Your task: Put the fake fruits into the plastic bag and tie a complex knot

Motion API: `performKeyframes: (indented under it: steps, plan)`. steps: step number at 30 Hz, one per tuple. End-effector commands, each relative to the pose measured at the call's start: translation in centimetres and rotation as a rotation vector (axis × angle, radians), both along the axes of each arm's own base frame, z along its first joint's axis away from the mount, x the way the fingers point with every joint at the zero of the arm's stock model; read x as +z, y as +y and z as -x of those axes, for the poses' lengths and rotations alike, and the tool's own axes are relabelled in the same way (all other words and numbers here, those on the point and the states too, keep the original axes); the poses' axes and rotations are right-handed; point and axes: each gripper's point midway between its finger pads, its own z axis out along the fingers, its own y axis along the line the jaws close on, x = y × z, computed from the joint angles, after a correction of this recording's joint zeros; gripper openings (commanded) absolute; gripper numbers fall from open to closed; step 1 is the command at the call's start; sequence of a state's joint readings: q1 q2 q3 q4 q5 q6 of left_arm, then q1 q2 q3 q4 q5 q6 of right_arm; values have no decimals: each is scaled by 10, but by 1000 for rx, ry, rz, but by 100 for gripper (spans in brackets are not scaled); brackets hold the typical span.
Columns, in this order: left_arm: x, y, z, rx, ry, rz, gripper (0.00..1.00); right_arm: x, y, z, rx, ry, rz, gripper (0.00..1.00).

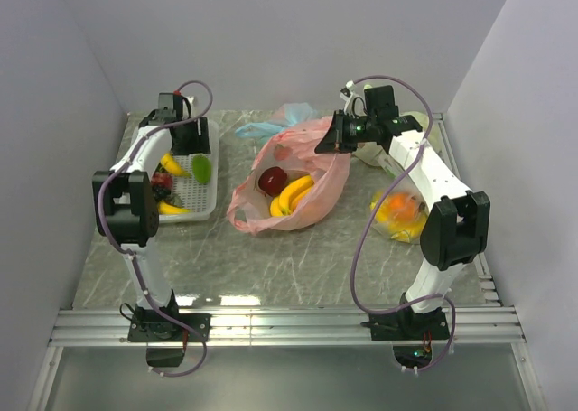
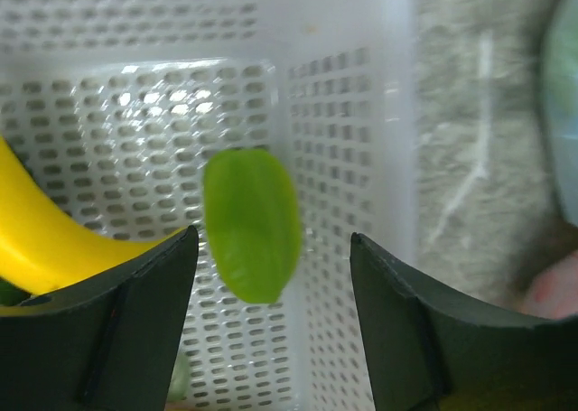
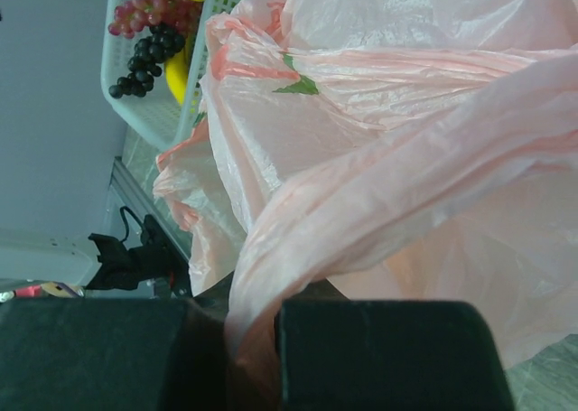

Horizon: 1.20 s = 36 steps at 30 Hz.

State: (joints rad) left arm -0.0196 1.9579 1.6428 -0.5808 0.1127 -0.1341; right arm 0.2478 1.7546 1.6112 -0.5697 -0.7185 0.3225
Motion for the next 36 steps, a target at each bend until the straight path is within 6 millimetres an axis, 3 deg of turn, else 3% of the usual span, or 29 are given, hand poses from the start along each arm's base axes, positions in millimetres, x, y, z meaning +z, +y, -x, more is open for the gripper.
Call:
performKeyframes:
  steps: [1,5,9,12,13,16,17,20,21,23,26,30,31,34,35,36]
  plan:
    - [-32,20,13,80,87,-50,72,25,-5,-5,-9,-90,-2,0]
    - [-38,23,15,94,101,-55,72,24,-5,-4,-9,-86,-4,0]
    - [-66,15,23,85,188,-12,74,21,-4,-6,-6,-75,-6,0]
    - [-75,8,23,74,215,23,71,21,-3,-8,-4,-69,-6,0]
    - [-70,6,20,67,205,31,59,21,-3,-8,-2,-71,-7,0]
    - [-41,10,16,73,141,75,47,20,-4,-8,-1,-68,-3,0]
    - [-14,9,15,62,85,87,45,20,-3,-7,-1,-67,-4,0]
    - [40,-5,22,-13,-19,140,41,24,-3,-6,-3,-75,-13,0]
    - [77,-20,31,-108,-96,183,40,24,-2,-6,-4,-68,-21,0]
    - [123,-42,58,-300,-188,218,31,30,0,-6,-3,-65,-41,0]
    - [154,-86,100,-551,-254,283,25,41,4,-7,1,-74,-74,0]
    - [155,-145,140,-804,-257,302,22,59,7,-10,-7,-122,-116,0]
    - [153,-171,154,-892,-251,317,22,63,7,-10,-9,-128,-123,0]
    - [141,-215,170,-1023,-229,322,20,73,6,-9,-18,-147,-135,0]
    - [126,-226,167,-1039,-194,316,20,75,7,-9,-18,-151,-140,0]
    - [123,-235,164,-1048,-188,315,18,77,6,-7,-19,-160,-144,0]
